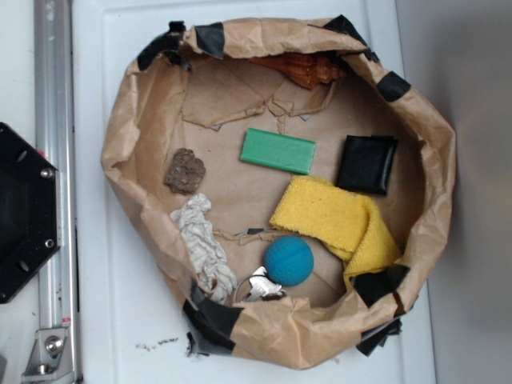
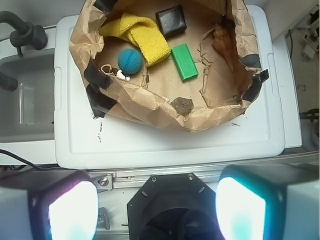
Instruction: Grab the green block.
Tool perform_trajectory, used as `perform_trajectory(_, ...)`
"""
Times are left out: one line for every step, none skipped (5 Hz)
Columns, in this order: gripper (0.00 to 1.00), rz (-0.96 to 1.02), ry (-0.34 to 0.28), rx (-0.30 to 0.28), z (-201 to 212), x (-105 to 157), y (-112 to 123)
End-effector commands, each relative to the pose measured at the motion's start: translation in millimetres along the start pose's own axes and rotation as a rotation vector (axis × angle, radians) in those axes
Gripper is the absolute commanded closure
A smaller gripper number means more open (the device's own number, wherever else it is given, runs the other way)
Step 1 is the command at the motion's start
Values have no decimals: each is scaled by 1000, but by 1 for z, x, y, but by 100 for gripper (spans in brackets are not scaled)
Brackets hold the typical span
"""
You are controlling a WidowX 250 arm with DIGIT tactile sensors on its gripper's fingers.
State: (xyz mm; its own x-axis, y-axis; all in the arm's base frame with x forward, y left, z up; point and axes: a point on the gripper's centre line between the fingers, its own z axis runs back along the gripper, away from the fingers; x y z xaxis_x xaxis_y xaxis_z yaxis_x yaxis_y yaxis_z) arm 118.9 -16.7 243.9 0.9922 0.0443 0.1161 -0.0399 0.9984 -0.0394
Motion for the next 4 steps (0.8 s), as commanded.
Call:
perform_trajectory(0, 0, 0, 0, 0, 0, 0)
perform_trajectory(0, -182, -93, -26, -29, 37, 28)
perform_trajectory(0, -237, -55, 7, -79, 84, 56)
perform_trajectory(0, -281, -24, 21, -134, 122, 74)
